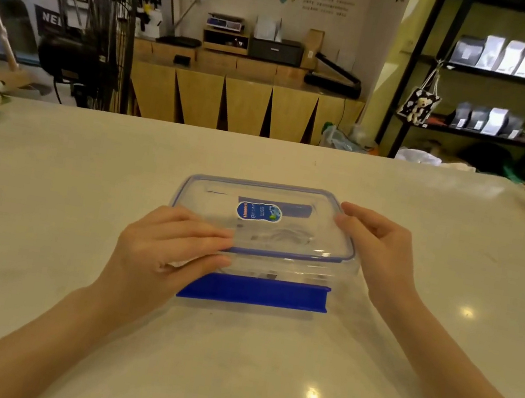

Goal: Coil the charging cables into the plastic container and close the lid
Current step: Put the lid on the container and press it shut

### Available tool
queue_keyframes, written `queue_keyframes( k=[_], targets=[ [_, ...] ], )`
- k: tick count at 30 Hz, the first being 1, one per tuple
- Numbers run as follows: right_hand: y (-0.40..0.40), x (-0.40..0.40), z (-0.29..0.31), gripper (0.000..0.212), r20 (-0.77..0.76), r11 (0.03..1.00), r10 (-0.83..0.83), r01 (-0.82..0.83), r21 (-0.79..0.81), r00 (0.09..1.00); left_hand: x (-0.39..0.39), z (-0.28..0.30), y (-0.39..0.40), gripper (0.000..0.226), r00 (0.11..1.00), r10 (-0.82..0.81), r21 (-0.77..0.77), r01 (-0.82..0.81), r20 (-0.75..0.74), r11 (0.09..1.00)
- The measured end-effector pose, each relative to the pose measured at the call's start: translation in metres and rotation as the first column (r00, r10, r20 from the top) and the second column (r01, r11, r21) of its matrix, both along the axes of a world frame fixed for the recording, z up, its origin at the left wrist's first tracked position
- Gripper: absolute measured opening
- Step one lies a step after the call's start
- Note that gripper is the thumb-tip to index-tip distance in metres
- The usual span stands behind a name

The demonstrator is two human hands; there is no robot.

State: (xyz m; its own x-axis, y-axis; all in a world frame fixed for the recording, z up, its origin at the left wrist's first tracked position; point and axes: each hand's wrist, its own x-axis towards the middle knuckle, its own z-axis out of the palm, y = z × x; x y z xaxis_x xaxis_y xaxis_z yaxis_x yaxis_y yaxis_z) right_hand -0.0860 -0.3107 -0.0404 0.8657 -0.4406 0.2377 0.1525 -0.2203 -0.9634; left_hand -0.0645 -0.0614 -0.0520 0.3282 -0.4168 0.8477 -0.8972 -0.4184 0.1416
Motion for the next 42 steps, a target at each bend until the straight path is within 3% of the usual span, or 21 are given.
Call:
queue_keyframes(
  k=[5,12,13,15,16,18,21,23,25,29,34,38,42],
  targets=[
    [-0.003,-0.001,-0.003,0.028,-0.021,0.999,-0.009,0.008,-0.040,1.000,0.000,-0.001,0.000,0.022,0.999,-0.015,0.044,0.016,-0.032,0.999],
    [-0.006,-0.002,-0.001,0.032,-0.075,0.994,0.069,-0.075,-0.080,0.995,0.002,-0.002,0.005,0.032,0.975,0.030,0.136,0.000,-0.221,0.991],
    [-0.008,-0.002,0.001,0.035,-0.078,0.992,0.053,-0.061,-0.112,0.996,0.002,-0.001,0.005,0.033,0.971,0.030,0.137,0.002,-0.235,0.991],
    [-0.011,-0.005,0.005,0.038,0.025,0.946,-0.026,0.033,-0.321,0.999,0.002,-0.001,0.006,0.035,0.968,0.029,0.136,0.005,-0.248,0.991],
    [-0.010,-0.010,0.008,0.038,0.117,0.899,-0.009,0.059,-0.435,0.993,0.001,0.000,0.006,0.037,0.970,0.029,0.137,0.005,-0.241,0.991],
    [-0.003,-0.024,0.012,0.038,0.213,0.788,0.183,-0.013,-0.616,0.960,0.000,0.000,0.005,0.043,0.977,0.039,0.154,-0.006,-0.211,0.988],
    [0.006,-0.040,0.001,0.047,0.178,0.448,0.425,-0.035,-0.893,0.887,-0.003,0.001,0.004,0.055,0.985,0.067,0.229,-0.029,-0.160,0.973],
    [0.006,-0.040,-0.009,0.059,0.136,0.236,0.464,0.027,-0.971,0.875,-0.006,0.001,0.003,0.065,0.989,0.113,0.319,-0.078,-0.095,0.945],
    [0.005,-0.039,-0.015,0.065,0.118,0.160,0.452,0.049,-0.986,0.884,-0.008,0.000,0.002,0.073,0.985,0.174,0.413,-0.152,-0.015,0.898],
    [0.005,-0.037,-0.019,0.057,0.149,0.224,0.446,0.051,-0.973,0.882,-0.012,-0.005,-0.001,0.063,0.976,0.215,0.431,-0.209,0.035,0.878],
    [0.000,-0.040,-0.009,0.061,0.046,0.350,0.510,-0.158,-0.923,0.859,-0.013,-0.001,0.004,0.062,0.986,0.116,0.343,-0.068,-0.121,0.937],
    [0.002,-0.036,-0.010,0.048,0.128,0.536,0.518,-0.204,-0.819,0.846,-0.010,0.002,0.001,0.053,0.982,0.102,0.258,-0.059,-0.157,0.964],
    [0.003,-0.033,-0.012,0.043,0.174,0.597,0.500,-0.193,-0.779,0.848,-0.007,0.001,0.000,0.051,0.976,0.104,0.226,-0.060,-0.190,0.972]
  ],
)
